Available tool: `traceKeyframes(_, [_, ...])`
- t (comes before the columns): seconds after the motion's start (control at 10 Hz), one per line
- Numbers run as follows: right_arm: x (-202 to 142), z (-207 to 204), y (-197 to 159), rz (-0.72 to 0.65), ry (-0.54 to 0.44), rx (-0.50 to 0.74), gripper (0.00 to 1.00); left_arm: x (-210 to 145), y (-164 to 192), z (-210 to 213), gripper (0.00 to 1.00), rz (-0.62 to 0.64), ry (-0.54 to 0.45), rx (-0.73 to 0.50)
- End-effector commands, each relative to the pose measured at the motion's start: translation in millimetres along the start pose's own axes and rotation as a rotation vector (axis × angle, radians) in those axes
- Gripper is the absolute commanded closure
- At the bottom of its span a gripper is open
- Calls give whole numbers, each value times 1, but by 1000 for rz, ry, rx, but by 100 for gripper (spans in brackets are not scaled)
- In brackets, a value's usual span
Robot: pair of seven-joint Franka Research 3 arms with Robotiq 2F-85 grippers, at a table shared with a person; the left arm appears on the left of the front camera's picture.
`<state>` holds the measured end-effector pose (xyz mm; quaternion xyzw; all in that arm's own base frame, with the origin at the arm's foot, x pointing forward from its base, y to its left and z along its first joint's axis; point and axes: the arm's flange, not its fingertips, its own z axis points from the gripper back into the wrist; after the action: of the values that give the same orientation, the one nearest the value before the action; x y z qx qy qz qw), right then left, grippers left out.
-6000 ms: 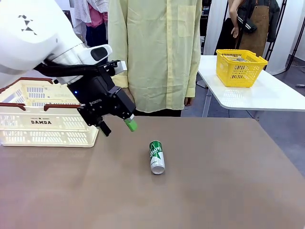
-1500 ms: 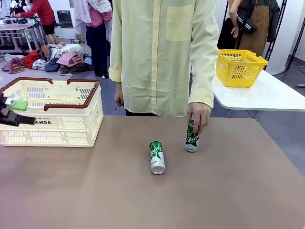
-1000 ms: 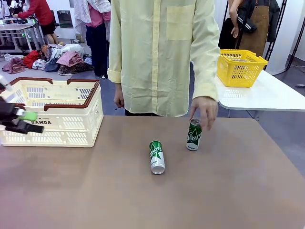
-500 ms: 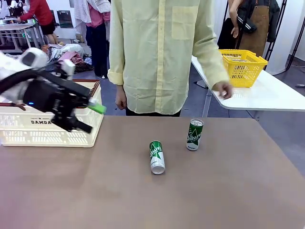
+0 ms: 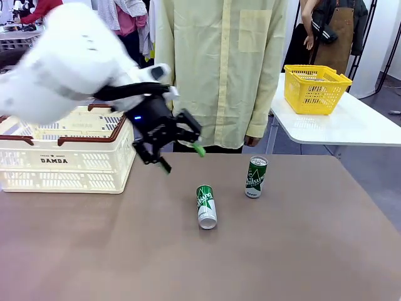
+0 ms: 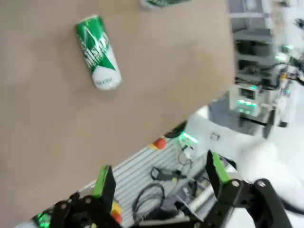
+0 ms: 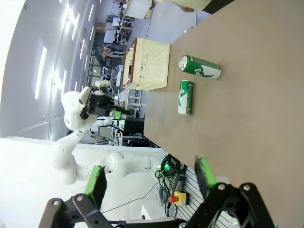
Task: Place the drinks into the Shopping basket.
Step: Pick up one drink and place it into the Shopping basket.
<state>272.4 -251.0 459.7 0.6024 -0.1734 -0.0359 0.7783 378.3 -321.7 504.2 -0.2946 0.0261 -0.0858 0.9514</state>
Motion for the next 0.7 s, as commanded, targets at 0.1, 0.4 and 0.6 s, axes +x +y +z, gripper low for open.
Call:
traceKeyframes(0.1, [-2, 2, 1, 18, 7, -2, 0, 77, -42, -42, 0, 80, 55, 281])
traceKeyframes(0.4, [-2, 2, 1, 18, 7, -2, 0, 87, -41, -128, 0, 138, 92, 400])
traceKeyframes(0.6, [-2, 2, 1, 18, 7, -2, 0, 66, -37, -161, 0, 243, -59, 491])
